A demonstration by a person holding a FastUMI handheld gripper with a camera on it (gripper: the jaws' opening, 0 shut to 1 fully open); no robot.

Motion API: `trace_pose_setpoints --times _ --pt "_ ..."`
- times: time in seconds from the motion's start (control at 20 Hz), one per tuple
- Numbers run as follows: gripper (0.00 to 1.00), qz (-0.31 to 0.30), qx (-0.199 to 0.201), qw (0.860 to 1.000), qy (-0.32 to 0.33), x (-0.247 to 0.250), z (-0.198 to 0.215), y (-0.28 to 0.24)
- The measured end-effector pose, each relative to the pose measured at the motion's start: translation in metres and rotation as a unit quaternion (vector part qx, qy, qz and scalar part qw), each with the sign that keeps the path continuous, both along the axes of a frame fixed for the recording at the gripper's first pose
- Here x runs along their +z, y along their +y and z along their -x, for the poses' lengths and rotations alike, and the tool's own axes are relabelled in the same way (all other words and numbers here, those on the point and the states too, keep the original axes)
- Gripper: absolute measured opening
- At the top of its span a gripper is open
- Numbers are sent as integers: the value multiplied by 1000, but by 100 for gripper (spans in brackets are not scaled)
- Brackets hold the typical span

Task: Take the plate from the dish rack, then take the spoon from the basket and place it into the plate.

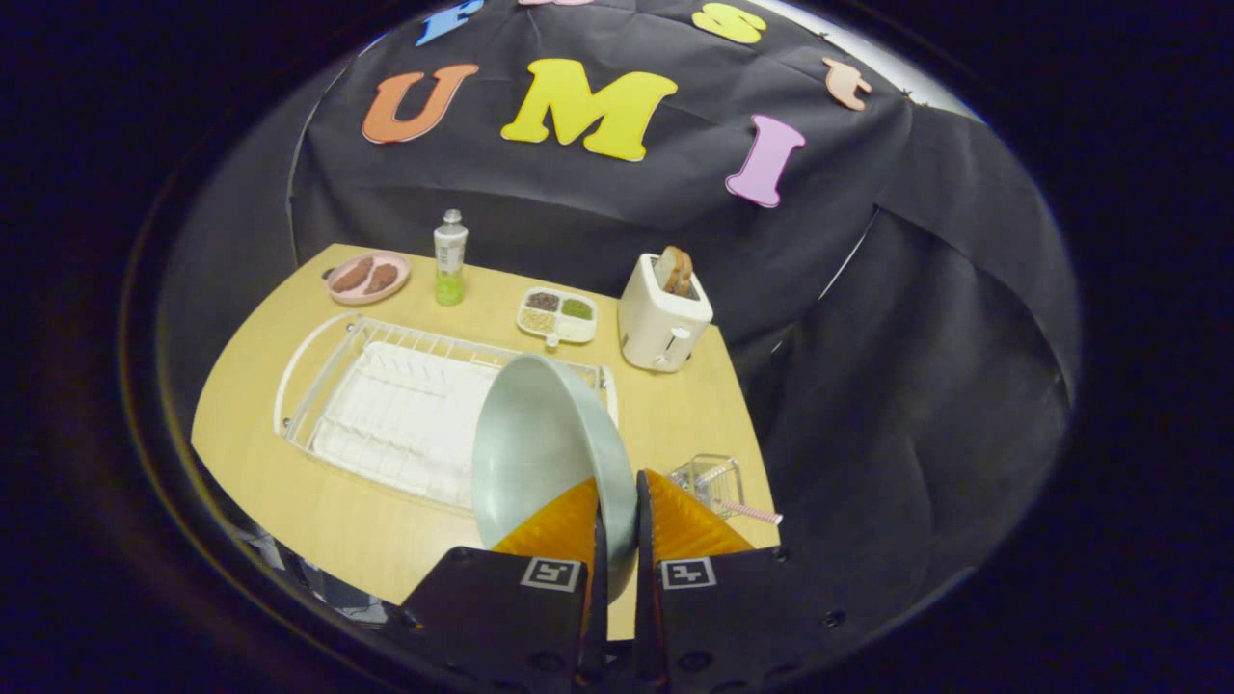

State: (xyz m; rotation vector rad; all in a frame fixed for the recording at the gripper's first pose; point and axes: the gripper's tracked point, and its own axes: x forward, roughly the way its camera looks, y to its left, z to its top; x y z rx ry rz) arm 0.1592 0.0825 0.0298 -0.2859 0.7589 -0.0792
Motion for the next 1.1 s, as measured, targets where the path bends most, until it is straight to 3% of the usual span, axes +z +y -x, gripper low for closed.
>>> trace_pose_setpoints --times 0.2,0.4,0.8,1.1 --pt "17 -86 47 995 3 -46 40 6" --pt "17 -181 51 982 29 -116 61 17" --pt "18 -224 31 973 38 -192 52 2" --pt "26 -247 63 967 25 -224 48 -4"
